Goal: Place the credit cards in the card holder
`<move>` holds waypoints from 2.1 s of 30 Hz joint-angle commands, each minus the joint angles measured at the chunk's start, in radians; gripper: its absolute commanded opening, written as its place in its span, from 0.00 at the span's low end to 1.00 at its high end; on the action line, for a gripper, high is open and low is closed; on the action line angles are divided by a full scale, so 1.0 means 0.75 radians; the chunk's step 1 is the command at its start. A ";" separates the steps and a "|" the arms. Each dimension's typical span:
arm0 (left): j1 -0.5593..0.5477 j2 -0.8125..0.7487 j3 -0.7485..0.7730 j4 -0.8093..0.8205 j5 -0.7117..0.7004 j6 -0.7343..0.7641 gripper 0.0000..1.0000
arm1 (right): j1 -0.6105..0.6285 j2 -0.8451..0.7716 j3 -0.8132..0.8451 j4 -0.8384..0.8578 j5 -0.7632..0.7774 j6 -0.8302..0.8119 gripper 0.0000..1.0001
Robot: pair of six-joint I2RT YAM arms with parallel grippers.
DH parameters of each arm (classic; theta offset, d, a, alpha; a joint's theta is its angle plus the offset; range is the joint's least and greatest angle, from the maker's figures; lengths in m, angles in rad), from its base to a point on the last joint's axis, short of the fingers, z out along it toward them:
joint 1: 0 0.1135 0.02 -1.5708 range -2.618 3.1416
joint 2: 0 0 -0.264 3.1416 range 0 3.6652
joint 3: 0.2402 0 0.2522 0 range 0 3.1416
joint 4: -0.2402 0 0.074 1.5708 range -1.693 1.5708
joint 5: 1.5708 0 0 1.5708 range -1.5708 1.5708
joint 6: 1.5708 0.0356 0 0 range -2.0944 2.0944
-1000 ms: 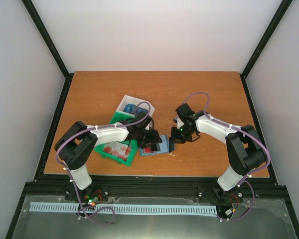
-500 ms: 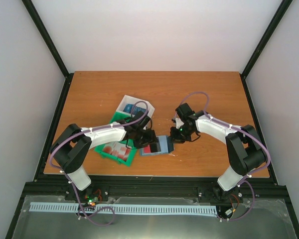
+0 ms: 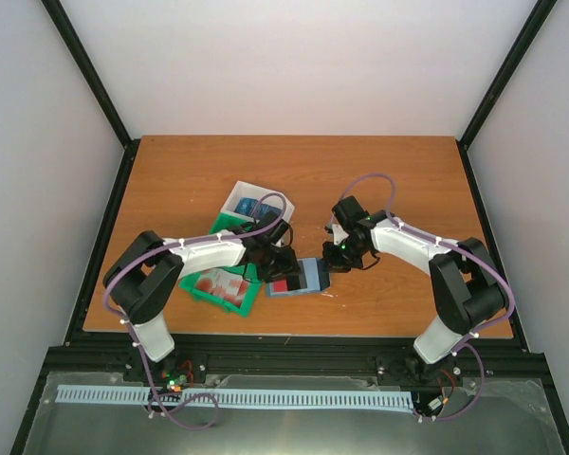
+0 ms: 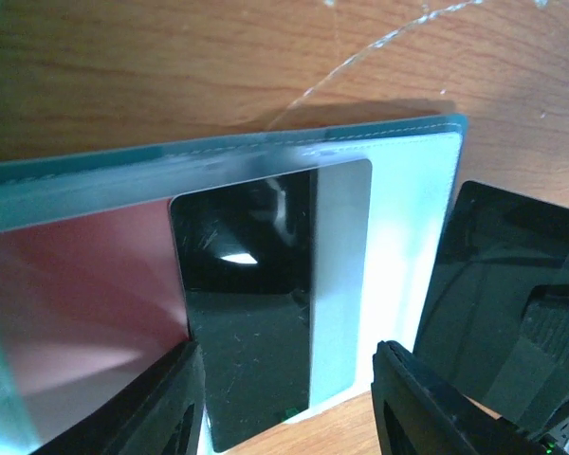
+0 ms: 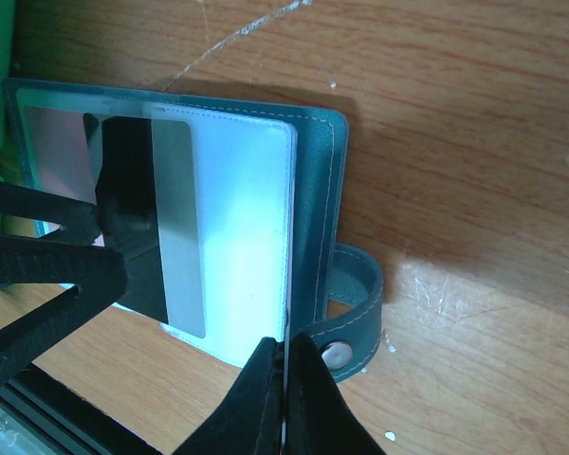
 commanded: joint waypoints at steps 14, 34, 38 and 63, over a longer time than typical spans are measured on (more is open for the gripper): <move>-0.009 0.103 0.054 0.213 0.159 0.081 0.51 | 0.011 -0.011 0.022 -0.017 0.097 -0.001 0.03; -0.009 0.084 0.051 0.069 0.062 0.136 0.27 | 0.012 -0.162 0.035 -0.067 0.075 -0.017 0.03; -0.008 0.113 0.058 0.048 0.053 0.140 0.15 | 0.013 -0.162 0.022 -0.053 0.053 -0.014 0.03; -0.008 0.103 0.041 -0.090 -0.079 0.155 0.01 | 0.027 -0.032 0.029 -0.050 0.106 -0.012 0.03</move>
